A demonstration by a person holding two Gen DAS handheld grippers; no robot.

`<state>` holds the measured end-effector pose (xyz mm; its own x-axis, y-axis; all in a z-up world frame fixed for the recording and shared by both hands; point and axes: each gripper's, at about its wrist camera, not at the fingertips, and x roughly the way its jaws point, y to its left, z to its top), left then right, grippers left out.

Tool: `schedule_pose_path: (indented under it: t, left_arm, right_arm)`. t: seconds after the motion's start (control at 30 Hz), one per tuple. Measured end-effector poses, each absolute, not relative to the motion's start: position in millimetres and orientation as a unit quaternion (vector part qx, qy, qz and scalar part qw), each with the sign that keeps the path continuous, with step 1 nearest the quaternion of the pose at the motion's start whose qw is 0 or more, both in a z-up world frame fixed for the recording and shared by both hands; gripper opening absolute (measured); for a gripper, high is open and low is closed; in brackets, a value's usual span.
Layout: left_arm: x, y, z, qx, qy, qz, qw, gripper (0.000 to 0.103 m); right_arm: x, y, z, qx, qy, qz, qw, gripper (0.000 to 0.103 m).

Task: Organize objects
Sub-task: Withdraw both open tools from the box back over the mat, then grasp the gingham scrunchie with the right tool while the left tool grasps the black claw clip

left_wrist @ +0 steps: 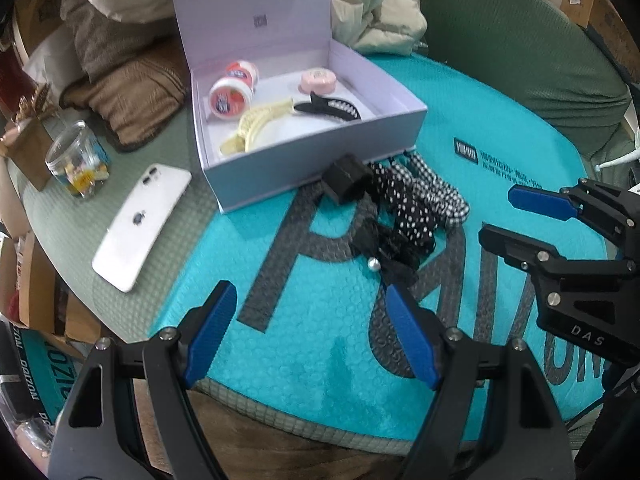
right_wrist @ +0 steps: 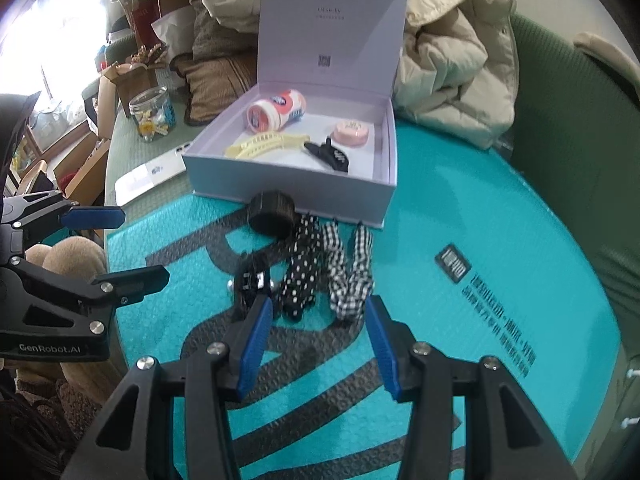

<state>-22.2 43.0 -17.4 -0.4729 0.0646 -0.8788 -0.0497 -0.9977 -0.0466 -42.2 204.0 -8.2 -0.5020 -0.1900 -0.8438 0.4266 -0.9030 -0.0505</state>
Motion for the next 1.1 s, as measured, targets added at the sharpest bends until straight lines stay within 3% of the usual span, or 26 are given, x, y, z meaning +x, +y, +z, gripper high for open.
schedule_pose_path:
  t: [0.47,1.1]
  left_arm:
    - [-28.8,50.3,-52.8,-0.541,-0.035,0.838,0.059,0.076]
    - [-61.7,75.9,-65.2,-0.543,-0.031,0.834,0.096,0.076]
  right_arm:
    - [-49.9,212.8,-51.9,0.507,0.103,-0.837,0.178,0.049]
    - [-89.0,227.1,-70.1,0.518,0.091,-0.833,0.172,0.049]
